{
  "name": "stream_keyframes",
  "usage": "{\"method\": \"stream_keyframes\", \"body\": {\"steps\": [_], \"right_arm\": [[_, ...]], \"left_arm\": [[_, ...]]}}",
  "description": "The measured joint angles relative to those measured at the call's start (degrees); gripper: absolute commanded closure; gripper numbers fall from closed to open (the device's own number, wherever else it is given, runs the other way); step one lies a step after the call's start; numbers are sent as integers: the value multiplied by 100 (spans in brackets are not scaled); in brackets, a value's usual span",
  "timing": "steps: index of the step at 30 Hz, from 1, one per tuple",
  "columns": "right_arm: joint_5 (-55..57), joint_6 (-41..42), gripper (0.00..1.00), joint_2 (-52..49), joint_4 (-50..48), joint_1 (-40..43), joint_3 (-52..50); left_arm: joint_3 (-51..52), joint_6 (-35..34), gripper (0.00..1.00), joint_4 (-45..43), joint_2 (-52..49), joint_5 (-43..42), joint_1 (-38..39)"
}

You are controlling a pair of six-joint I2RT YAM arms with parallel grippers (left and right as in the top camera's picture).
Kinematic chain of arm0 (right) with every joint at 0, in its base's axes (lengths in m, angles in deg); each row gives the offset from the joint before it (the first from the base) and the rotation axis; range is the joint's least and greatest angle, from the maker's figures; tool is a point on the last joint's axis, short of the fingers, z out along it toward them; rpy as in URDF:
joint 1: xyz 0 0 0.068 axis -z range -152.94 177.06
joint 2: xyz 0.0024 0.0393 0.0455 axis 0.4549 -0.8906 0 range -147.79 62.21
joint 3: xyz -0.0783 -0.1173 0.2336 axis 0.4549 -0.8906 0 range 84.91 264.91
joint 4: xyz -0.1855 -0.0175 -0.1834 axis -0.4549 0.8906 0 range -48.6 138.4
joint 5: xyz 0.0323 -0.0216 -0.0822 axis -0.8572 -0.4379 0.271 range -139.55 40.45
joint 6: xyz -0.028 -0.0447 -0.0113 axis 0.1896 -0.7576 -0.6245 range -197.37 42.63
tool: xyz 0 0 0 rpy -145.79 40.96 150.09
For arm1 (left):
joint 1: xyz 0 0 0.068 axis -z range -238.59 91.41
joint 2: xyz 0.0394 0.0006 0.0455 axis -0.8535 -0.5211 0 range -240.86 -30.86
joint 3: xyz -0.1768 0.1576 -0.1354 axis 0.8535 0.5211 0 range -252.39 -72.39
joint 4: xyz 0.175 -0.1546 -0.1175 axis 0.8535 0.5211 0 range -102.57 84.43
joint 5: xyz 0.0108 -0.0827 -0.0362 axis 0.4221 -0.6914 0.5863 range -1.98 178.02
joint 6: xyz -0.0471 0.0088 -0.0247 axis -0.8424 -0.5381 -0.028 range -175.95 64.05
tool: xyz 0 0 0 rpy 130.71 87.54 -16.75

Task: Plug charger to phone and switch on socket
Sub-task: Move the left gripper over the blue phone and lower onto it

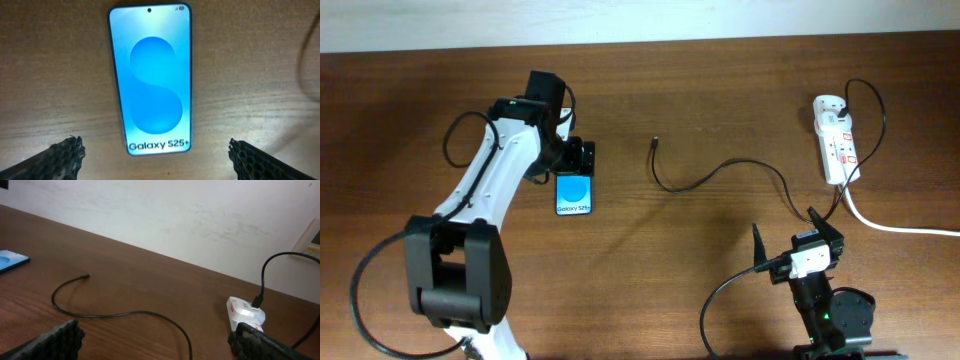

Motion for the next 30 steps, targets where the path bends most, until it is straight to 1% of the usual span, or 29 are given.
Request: {"method": "stream_keyframes", "body": {"steps": [7, 22, 26, 28, 30], "right_arm": [[-2, 0, 2, 0, 0, 0, 0], [0, -2, 2, 0, 0, 0, 0], [0, 0, 2, 0, 0, 0, 0], [-2, 0, 2, 0, 0, 0, 0], [0, 0, 2, 0, 0, 0, 0]], "left_arm": [[0, -39, 1, -232, -332, 2, 0], [0, -42, 1, -391, -448, 2, 0], [0, -278, 0, -557, -726, 4, 0], [-160, -376, 0, -389, -837, 20, 0], [-566, -549, 1, -94, -1005, 103, 4]]}}
